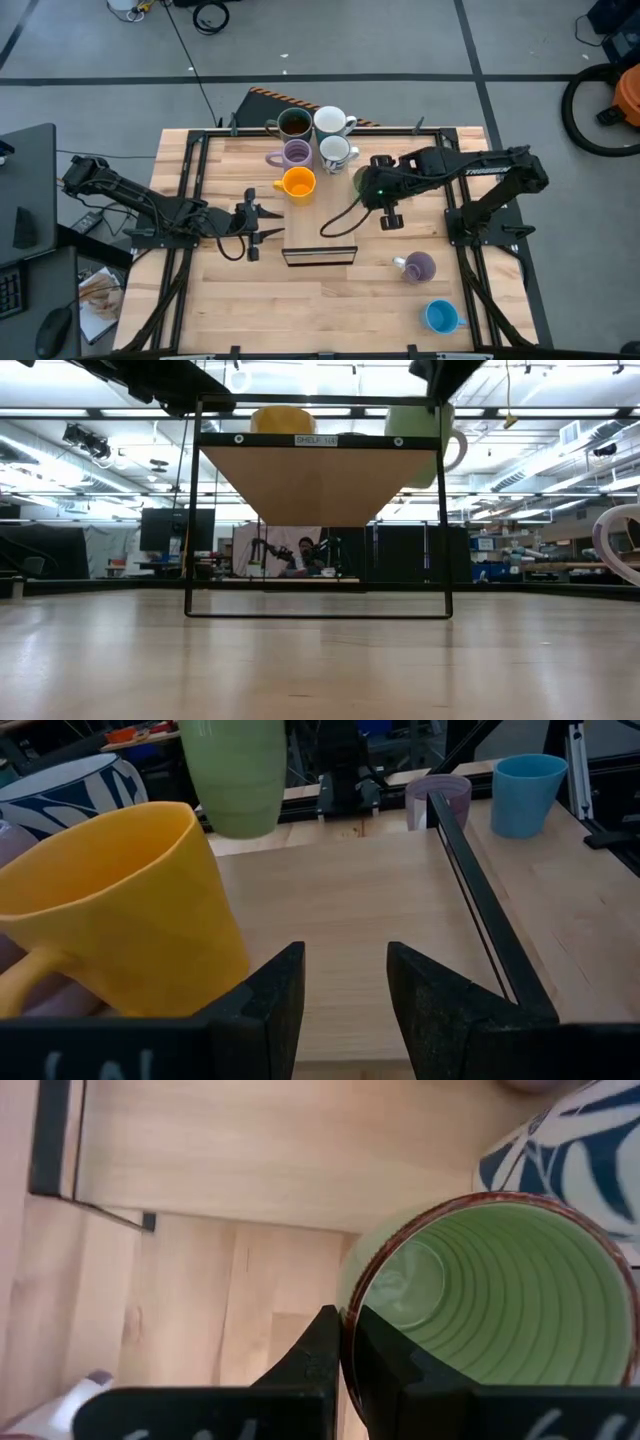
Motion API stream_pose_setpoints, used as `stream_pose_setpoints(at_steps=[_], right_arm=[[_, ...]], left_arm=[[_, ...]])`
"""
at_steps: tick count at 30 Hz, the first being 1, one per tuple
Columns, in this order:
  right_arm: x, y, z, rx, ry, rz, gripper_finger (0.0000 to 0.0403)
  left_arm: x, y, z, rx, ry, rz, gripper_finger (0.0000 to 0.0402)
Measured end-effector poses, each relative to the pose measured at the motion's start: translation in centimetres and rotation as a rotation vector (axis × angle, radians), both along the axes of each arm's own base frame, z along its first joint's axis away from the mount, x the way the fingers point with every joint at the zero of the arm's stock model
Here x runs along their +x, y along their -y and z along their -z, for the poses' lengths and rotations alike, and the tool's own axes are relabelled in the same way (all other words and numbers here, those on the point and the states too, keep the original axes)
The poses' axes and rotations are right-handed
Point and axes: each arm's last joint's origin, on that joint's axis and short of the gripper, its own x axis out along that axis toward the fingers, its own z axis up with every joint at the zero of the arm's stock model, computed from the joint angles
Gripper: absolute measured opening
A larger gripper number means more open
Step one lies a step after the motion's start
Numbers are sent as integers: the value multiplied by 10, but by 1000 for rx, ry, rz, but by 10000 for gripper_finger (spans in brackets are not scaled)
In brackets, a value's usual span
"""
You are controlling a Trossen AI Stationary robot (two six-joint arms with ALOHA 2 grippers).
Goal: Place coffee mugs
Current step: Put the green mug on the shelf
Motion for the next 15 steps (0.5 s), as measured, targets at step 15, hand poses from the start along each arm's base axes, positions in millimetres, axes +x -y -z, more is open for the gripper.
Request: stream_pose_setpoints(at_steps=[15], right_arm=[[52, 1, -10, 47, 16, -21, 24]], left_arm=[[0, 0, 0, 1, -1, 0, 151]])
